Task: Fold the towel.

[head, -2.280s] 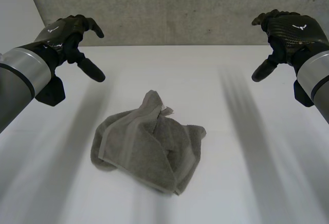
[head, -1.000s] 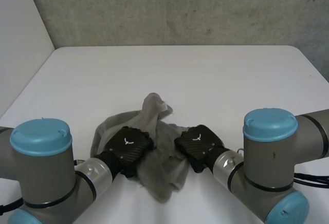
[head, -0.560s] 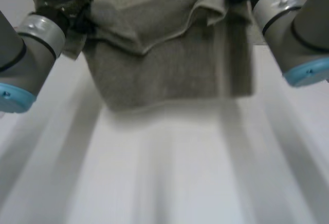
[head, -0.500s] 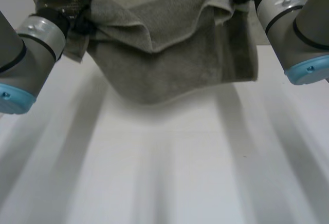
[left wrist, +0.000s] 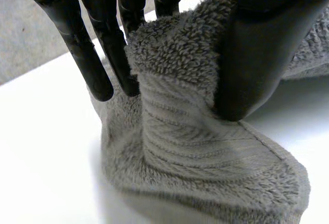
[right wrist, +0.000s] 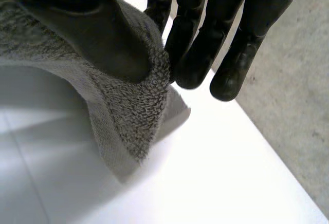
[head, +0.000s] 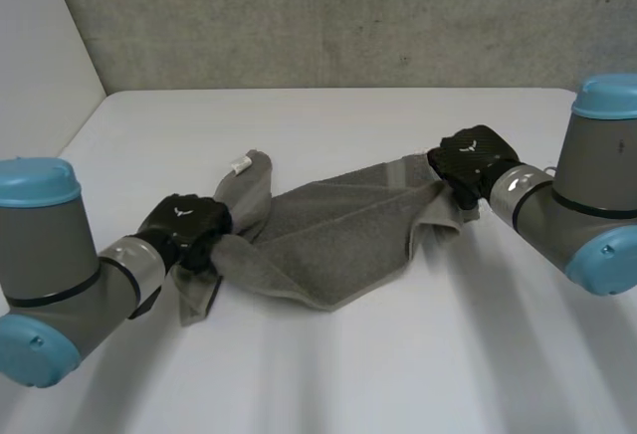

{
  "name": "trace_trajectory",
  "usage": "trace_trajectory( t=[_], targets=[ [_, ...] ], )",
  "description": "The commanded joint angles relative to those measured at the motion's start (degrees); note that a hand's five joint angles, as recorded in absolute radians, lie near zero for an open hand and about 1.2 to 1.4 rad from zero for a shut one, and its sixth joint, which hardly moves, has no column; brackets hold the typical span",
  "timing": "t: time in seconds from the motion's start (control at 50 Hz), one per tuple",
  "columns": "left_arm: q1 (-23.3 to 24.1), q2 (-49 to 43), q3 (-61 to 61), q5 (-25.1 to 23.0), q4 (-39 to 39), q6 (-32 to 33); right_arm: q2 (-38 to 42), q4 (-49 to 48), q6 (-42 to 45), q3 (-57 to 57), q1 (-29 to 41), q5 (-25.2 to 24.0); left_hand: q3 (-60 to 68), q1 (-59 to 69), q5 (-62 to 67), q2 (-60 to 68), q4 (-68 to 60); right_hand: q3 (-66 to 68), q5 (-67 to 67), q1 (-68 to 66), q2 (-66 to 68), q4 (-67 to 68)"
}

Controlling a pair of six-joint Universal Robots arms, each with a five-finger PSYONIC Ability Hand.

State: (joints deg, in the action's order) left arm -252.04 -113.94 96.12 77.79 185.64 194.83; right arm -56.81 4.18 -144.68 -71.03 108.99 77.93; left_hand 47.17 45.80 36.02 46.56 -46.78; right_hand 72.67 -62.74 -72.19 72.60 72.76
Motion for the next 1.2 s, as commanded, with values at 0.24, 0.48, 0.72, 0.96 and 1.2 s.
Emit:
trace_trajectory(
  t=[0.24,0.48,0.72,0.96,1.2],
  targets=[
    [-2.1,2.2,5.9,-1.5,0.0,-0.2,-3.2,1.8,-0.4,-5.6,-2.0,0.0,-34.9,-33.6,-33.8,-34.3,34.5,-62.7,62.7,62.2,-62.6,-62.8],
    [-1.6,7.2,10.4,-1.5,1.2,-0.4,-16.4,-3.8,-5.9,-25.7,-1.7,-0.4,-35.9,-34.6,-34.8,-35.3,35.6,-56.7,56.8,56.3,-56.7,-56.8],
    [-1.2,18.1,17.8,-1.4,5.9,-0.7,-23.7,-7.5,-6.5,-39.6,-1.0,-1.1,-35.9,-34.6,-34.8,-35.3,35.6,-44.1,44.2,43.6,-44.0,-44.2],
    [0.5,19.8,21.5,-1.4,12.4,-0.2,-22.4,-17.8,-10.4,-44.5,3.2,-2.3,-34.4,-33.1,-33.3,-33.8,34.0,-45.9,46.0,45.5,-45.9,-46.0],
    [4.3,14.5,21.4,-1.3,12.0,0.2,-16.4,-21.4,-10.3,-44.3,5.4,-1.7,-31.6,-30.2,-30.4,-31.0,31.2,-45.1,45.2,44.6,-45.0,-45.2]
  ],
)
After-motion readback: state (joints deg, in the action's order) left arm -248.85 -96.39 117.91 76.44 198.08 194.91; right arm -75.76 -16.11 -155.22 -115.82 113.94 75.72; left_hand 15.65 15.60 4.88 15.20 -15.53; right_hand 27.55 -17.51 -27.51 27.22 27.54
